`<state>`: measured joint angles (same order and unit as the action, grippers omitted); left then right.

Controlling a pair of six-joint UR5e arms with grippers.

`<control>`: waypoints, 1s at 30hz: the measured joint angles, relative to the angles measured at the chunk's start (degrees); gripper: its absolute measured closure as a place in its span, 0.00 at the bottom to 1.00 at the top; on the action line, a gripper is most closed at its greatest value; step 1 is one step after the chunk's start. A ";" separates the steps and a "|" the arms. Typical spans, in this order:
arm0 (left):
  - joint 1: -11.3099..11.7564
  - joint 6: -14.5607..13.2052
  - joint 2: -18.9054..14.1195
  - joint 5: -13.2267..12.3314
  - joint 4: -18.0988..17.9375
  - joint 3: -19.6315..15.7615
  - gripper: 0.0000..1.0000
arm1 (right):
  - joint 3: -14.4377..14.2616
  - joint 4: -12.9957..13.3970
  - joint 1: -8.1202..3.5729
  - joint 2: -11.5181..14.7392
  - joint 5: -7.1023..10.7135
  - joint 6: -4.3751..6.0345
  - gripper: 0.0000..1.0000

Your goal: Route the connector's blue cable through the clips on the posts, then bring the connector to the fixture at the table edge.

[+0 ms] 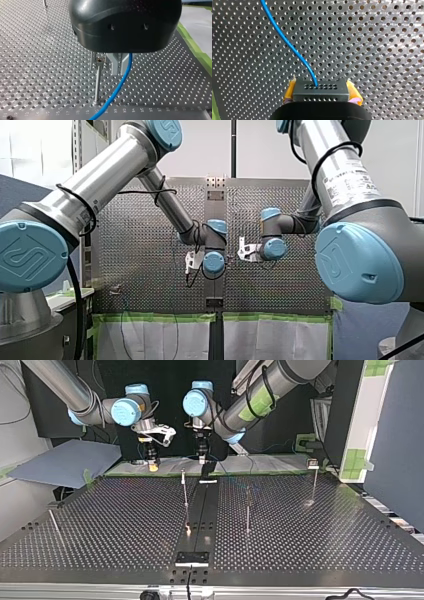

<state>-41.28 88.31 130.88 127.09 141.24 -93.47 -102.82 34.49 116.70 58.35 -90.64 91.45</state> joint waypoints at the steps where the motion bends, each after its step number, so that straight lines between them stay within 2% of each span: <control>1: 0.00 0.01 0.01 -0.01 0.00 0.10 0.93 | -0.01 0.04 -0.02 -0.05 0.00 0.02 1.00; 13: 0.39 -0.06 0.02 -0.23 0.38 0.98 0.93 | -0.03 1.20 -0.94 -0.33 0.36 0.26 1.00; 21: 1.01 0.01 0.02 -0.90 2.75 2.85 0.93 | 0.02 1.19 -1.50 -0.35 0.74 0.32 1.00; 30: 1.63 0.09 0.02 -1.93 4.32 3.13 0.93 | 0.02 1.22 -1.63 -0.37 0.86 0.41 1.00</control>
<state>-39.65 88.40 130.90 125.16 145.55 -90.34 -102.79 35.71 115.07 57.98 -89.78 91.87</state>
